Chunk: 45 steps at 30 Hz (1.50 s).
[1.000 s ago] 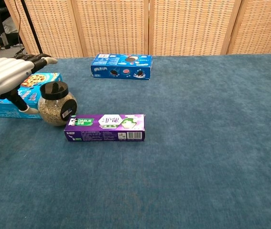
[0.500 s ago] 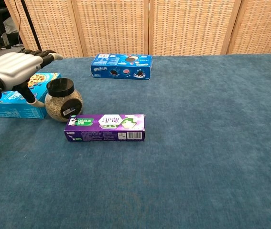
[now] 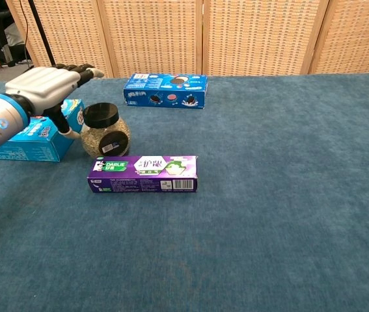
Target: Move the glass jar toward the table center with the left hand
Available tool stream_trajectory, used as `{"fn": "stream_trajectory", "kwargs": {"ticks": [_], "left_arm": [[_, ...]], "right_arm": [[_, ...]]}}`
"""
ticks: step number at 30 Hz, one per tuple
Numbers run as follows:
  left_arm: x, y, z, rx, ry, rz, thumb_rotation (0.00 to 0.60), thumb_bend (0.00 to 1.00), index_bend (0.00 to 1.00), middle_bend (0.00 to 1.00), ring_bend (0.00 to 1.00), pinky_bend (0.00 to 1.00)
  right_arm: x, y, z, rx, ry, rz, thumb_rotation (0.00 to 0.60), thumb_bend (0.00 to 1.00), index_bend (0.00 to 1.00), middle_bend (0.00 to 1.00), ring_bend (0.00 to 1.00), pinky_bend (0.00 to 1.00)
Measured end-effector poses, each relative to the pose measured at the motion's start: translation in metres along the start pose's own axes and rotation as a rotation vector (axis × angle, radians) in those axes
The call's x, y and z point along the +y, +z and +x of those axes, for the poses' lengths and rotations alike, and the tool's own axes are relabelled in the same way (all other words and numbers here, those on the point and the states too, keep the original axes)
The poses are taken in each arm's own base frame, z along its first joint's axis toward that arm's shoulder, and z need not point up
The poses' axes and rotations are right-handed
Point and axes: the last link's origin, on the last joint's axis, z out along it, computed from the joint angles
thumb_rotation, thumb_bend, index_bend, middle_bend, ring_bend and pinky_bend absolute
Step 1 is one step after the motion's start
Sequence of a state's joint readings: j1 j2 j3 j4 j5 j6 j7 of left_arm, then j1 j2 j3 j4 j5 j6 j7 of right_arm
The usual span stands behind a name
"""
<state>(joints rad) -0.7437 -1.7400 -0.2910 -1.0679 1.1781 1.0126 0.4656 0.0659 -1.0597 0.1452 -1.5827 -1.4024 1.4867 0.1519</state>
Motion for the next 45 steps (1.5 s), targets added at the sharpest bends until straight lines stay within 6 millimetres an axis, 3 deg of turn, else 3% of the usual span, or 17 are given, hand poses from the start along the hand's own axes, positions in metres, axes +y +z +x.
{"fn": "stream_trajectory", "kwargs": {"ticks": [23, 28, 35, 41, 45], "left_arm": [[0.055, 0.039, 0.011, -0.001, 0.009, -0.034, 0.600, 0.00, 0.00, 0.00, 0.00, 0.00], [0.053, 0.040, 0.018, 0.024, -0.006, -0.005, 0.600, 0.00, 0.00, 0.00, 0.00, 0.00], [0.022, 0.026, 0.034, 0.057, -0.033, 0.018, 0.600, 0.00, 0.00, 0.00, 0.00, 0.00], [-0.033, -0.006, 0.052, 0.089, -0.081, 0.062, 0.600, 0.00, 0.00, 0.00, 0.00, 0.00], [-0.078, -0.044, 0.060, 0.083, -0.124, 0.118, 0.600, 0.00, 0.00, 0.00, 0.00, 0.00]], "right_arm": [[0.007, 0.009, -0.001, -0.010, 0.007, -0.032, 0.600, 0.00, 0.00, 0.00, 0.00, 0.00], [0.009, 0.011, 0.000, -0.007, 0.013, -0.036, 0.600, 0.00, 0.00, 0.00, 0.00, 0.00], [0.009, 0.010, 0.003, 0.002, 0.022, -0.036, 0.600, 0.00, 0.00, 0.00, 0.00, 0.00], [0.006, 0.007, 0.003, 0.003, 0.021, -0.022, 0.600, 0.00, 0.00, 0.00, 0.00, 0.00], [0.004, 0.006, 0.003, 0.005, 0.019, -0.016, 0.600, 0.00, 0.00, 0.00, 0.00, 0.00]]}}
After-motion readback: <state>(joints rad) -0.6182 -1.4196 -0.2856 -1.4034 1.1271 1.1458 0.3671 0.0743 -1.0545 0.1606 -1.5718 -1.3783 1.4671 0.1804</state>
